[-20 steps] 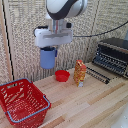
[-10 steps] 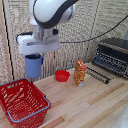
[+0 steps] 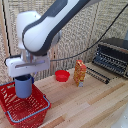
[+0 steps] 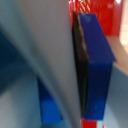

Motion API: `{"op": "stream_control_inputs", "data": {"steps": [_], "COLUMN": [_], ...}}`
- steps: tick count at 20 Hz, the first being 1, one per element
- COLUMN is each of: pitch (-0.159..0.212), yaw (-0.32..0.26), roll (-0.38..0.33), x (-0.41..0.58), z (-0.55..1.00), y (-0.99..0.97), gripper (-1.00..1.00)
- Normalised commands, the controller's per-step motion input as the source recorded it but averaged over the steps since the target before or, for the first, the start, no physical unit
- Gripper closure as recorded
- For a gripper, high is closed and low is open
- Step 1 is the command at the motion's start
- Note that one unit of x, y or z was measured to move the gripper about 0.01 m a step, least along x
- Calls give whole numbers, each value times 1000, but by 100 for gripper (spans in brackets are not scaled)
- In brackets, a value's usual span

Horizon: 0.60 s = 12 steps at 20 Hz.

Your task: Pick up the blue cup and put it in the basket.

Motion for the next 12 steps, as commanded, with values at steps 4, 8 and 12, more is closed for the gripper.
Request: {"op": "stream_control_inputs", "data": {"steps": [4,8,12], "pitch": [3,32,31], "yaw": [-17,-11,-1], "roll": [0,0,0], "x": [346,220,140], "z": [-418,-272,-19], "y": [264,295,179], "gripper": [100,100,-100]}}
